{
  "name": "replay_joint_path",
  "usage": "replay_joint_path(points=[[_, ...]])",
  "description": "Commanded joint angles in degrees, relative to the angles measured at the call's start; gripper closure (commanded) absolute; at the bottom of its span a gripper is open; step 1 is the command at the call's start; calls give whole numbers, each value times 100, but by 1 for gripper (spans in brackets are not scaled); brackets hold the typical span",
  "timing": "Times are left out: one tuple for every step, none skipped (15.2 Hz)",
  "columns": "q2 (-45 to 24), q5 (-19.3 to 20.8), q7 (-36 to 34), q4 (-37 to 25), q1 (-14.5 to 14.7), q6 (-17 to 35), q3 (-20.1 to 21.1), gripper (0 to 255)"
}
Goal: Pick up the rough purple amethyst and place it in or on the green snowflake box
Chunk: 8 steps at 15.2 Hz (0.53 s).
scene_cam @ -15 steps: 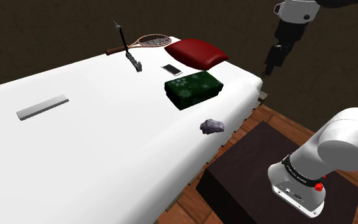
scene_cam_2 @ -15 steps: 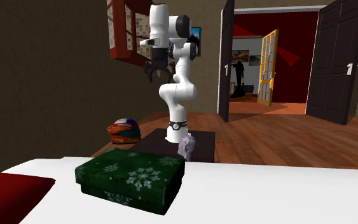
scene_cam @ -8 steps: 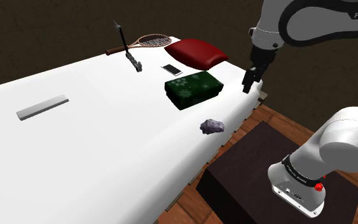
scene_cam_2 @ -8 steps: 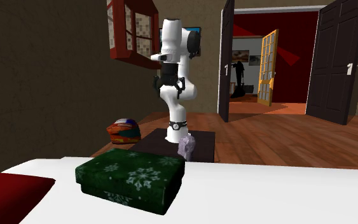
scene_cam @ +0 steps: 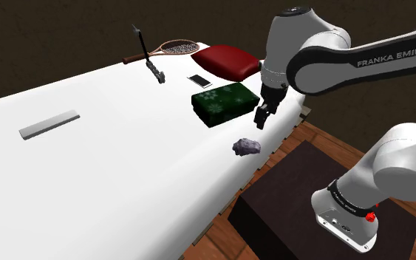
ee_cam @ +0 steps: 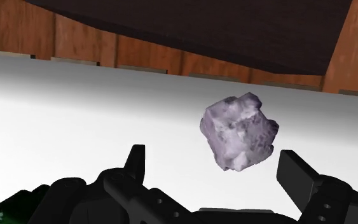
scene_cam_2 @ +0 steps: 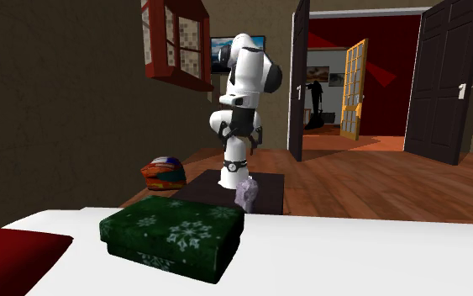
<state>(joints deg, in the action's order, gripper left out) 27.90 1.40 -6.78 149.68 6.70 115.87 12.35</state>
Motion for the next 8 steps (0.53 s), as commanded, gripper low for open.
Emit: replay_joint_path(points=[[-417, 73, -178, 10, 25, 425, 181, 0], [-613, 119, -285, 4, 39, 606, 278, 0], [-817, 178, -399, -10, 50, 783, 373, 0], [-1028, 252, -521, -33, 56, 955, 468, 0], [-1246, 341, -652, -64, 58, 1122, 562, 0], [-1471, 447, -794, -104, 57, 1283, 654, 0], [-1595, 512, -875, -130, 58, 1367, 700, 0], [-1649, 545, -898, -91, 46, 1455, 699, 0]])
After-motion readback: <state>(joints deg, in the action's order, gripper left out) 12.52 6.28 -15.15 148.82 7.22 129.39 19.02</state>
